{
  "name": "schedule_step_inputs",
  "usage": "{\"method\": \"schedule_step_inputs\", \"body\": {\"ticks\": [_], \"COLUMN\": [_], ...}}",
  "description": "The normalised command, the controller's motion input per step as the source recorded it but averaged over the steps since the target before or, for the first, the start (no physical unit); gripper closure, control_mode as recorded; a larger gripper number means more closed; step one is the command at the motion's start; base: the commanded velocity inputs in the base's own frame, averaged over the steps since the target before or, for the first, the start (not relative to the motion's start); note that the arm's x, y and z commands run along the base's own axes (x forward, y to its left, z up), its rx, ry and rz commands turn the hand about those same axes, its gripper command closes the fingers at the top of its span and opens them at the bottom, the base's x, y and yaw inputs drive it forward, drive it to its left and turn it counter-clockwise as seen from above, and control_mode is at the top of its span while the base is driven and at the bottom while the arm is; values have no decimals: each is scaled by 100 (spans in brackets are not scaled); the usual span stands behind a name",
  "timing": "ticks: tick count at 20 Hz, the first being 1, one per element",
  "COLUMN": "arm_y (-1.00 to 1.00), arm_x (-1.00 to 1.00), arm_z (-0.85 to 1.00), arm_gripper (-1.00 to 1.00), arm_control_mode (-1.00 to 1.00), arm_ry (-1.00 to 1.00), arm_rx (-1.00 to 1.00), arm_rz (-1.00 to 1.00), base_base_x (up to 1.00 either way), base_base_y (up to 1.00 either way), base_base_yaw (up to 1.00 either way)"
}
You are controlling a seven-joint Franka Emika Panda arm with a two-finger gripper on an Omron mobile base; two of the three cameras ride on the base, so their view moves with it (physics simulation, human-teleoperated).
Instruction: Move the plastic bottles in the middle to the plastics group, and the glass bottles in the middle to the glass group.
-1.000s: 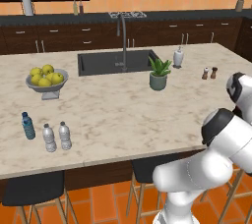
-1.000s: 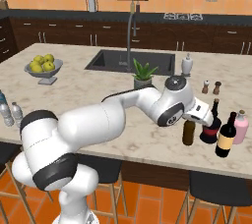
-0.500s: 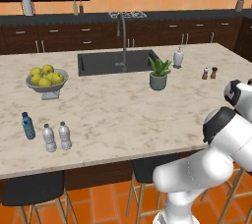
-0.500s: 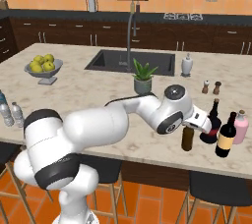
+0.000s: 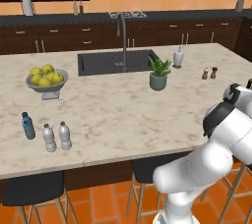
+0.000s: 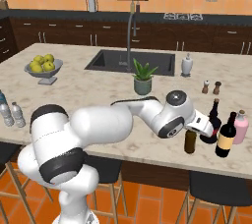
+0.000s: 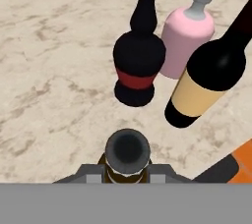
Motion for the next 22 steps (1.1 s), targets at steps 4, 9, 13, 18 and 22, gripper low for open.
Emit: {"method": "schedule_step_inputs", "body": {"ticks": [4,9,13,18,22], "arm_y": [-14,-17,-8,0,0], "arm_x": [18,17,5,0,0], "arm_z": [0,0,0,-11,-26], "arm_gripper": [100,100,100,100,100], "arm_control_mode": [-100,-100,-100,-100,-100], "arm_ry": [0,0,0,0,0], "arm_rx": [0,1,1,1,1], "arm_rz": [0,-1,0,0,0], "base_base_x": [0,0,0,0,0], "base_base_y": [0,0,0,0,0], "base_base_yaw": [0,0,0,0,0]}}
